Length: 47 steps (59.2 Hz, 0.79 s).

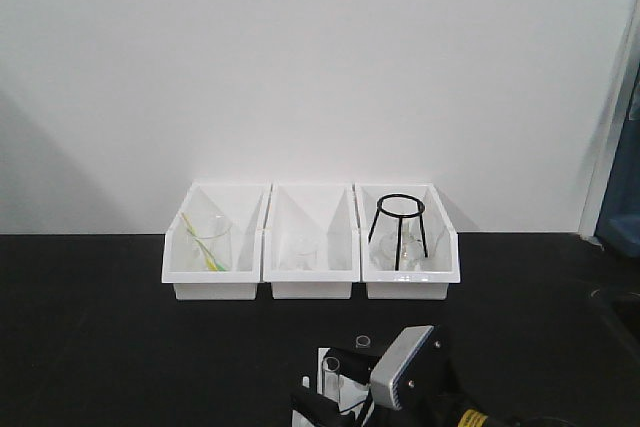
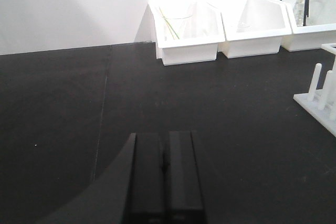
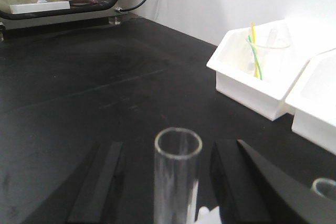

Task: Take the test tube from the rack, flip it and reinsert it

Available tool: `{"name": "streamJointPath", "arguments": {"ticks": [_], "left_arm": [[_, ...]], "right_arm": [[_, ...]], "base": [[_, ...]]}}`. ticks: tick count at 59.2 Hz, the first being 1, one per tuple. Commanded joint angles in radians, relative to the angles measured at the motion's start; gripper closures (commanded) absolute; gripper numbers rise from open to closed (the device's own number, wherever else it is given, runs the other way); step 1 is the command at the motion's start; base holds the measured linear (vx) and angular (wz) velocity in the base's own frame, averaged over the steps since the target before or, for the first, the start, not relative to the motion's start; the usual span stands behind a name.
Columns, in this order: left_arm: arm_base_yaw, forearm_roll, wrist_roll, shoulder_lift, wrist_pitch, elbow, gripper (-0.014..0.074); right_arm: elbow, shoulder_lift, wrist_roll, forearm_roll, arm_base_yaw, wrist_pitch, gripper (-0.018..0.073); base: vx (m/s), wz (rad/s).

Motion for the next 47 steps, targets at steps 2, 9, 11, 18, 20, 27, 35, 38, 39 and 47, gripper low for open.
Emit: {"name": "streamJointPath", "arguments": {"ticks": [2, 9, 11, 18, 20, 27, 35, 38, 39, 47], "left_arm": [[0.000, -0.005, -0.009, -0.008, -0.080, -0.004, 0.0602], [0.000, -0.005, -0.009, -0.008, -0.080, -0.004, 0.0602], [0.000, -0.005, -0.009, -0.008, -0.080, -0.004, 0.0602], [0.000, -0.005, -0.009, -0.008, -0.080, -0.004, 0.0602], [0.000, -0.005, -0.009, -0.008, -0.080, -0.004, 0.0602], [0.000, -0.005, -0.009, -0.008, -0.080, -0.004, 0.0602], [0.000, -0.005, -0.009, -0.008, -0.080, -0.004, 0.0602], [0.000, -0.005, -0.009, -0.008, -0.080, -0.004, 0.0602], [0.000, -0.005, -0.009, -0.008, -0.080, -0.004, 0.0602], [0.000, -0.005, -0.009, -0.008, -0.080, -0.004, 0.0602]], "right_arm": [[-0.026, -0.116, -0.001, 0.038, -0.004, -0.036, 0.0110], [-0.026, -0.254, 0.002, 0.102, -0.004, 0.129, 0.0143], [-0.026, -0.304, 0.002, 0.116, -0.004, 0.198, 0.0169], [-0.026, -0.487, 0.010, 0.127, -0.004, 0.473, 0.0362], [-0.023, -0.543, 0.026, 0.127, -0.004, 0.558, 0.0442], [-0.023, -0.732, 0.149, 0.139, -0.004, 0.900, 0.0575], [-0.023, -0.929, 0.205, 0.138, -0.004, 1.233, 0.0571], [-0.023, -0.981, 0.198, 0.115, -0.004, 1.290, 0.0570], [-0.023, -0.998, 0.196, 0.103, -0.004, 1.303, 0.0570], [-0.023, -1.087, 0.196, 0.037, -0.004, 1.318, 0.0570]], "base": [[0.00, 0.00], [0.00, 0.00], [0.00, 0.00], [0.00, 0.00], [0.00, 0.00], [0.00, 0.00], [0.00, 0.00], [0.00, 0.00], [0.00, 0.00], [0.00, 0.00]]}}
